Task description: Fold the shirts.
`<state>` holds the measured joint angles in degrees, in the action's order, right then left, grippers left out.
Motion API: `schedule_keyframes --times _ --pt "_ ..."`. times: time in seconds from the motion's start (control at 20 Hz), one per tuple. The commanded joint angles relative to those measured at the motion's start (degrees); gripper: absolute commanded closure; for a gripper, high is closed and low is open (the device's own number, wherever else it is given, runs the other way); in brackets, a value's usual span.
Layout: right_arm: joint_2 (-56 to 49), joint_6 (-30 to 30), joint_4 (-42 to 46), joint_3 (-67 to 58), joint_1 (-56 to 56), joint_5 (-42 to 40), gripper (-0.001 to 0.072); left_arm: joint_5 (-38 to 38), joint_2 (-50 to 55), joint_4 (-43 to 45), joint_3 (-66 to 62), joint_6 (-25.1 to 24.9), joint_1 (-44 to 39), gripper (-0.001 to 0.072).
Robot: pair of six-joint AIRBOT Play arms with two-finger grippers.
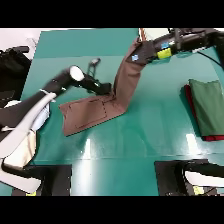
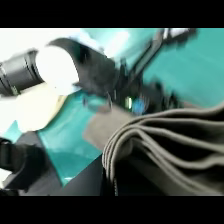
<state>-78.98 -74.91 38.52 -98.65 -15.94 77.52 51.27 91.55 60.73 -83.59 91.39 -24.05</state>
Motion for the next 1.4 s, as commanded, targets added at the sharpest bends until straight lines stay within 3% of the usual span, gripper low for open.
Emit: schedule_keyframes --times 0.0,0.1,0.15,0.2,0.25,0.4,0.5,0.7,0.85,0.9,0.95,1.25,1.3,1.35 --pt "-1.3 -0.7 -0.6 -0.2 -9.8 -7.4 0.0697 4.5 -12.0 8.3 -0.2 0.1 8.8 0.0683" --pt "-5.1 -0.2 -4.2 -0.2 -17.8 -14.1 0.0694 5.3 -19.9 12.1 -0.2 0.1 14.5 0.0683" --pt "-7.6 1.8 -6.2 -0.2 -21.6 -17.6 0.0655 5.3 -23.6 13.9 -0.2 0.1 16.9 0.0683" --pt "-10.4 4.2 -8.0 -0.3 -25.3 -21.4 0.0470 5.3 -26.9 15.4 -0.2 0.1 19.0 0.0683" --pt "-12.9 5.1 -9.1 -0.3 -27.9 -24.5 0.0337 5.4 -29.5 16.1 -0.2 0.1 20.5 0.0683" --pt "-17.4 5.1 -6.6 -2.5 -29.6 -24.9 0.0325 5.4 -33.6 16.3 -0.2 0.0 22.5 0.0683" --pt "-16.3 4.9 0.9 -1.9 -26.5 -21.4 0.0326 6.5 -33.9 15.8 -0.1 0.1 21.8 0.0684" --pt "-11.2 1.9 13.5 7.0 -15.1 -13.3 0.0325 4.7 -33.8 15.8 2.1 -0.4 16.7 0.0684" --pt "-9.9 -0.3 16.5 16.7 -4.8 -10.2 0.0304 4.8 -33.8 15.7 3.2 -0.4 14.1 0.0683" --pt "-10.5 -1.2 16.4 19.7 -2.0 -10.5 0.0134 4.7 -33.8 15.8 3.2 -0.4 13.6 0.0683" --pt "-11.7 -2.5 16.1 21.7 0.2 -10.9 0.0021 4.6 -33.8 15.7 3.2 -0.4 13.6 0.0683" --pt "-22.9 -0.4 1.1 22.9 -0.3 -12.4 0.0038 4.3 -33.8 15.9 3.2 -1.0 13.6 0.0683" --pt "-24.8 -0.4 0.1 21.3 -2.1 -12.4 0.0063 4.3 -33.8 15.9 3.2 -1.0 13.6 0.0683" --pt "-26.6 -0.4 0.0 19.4 -3.8 -12.1 0.0157 4.2 -33.8 15.8 3.2 -1.0 13.6 0.0683"
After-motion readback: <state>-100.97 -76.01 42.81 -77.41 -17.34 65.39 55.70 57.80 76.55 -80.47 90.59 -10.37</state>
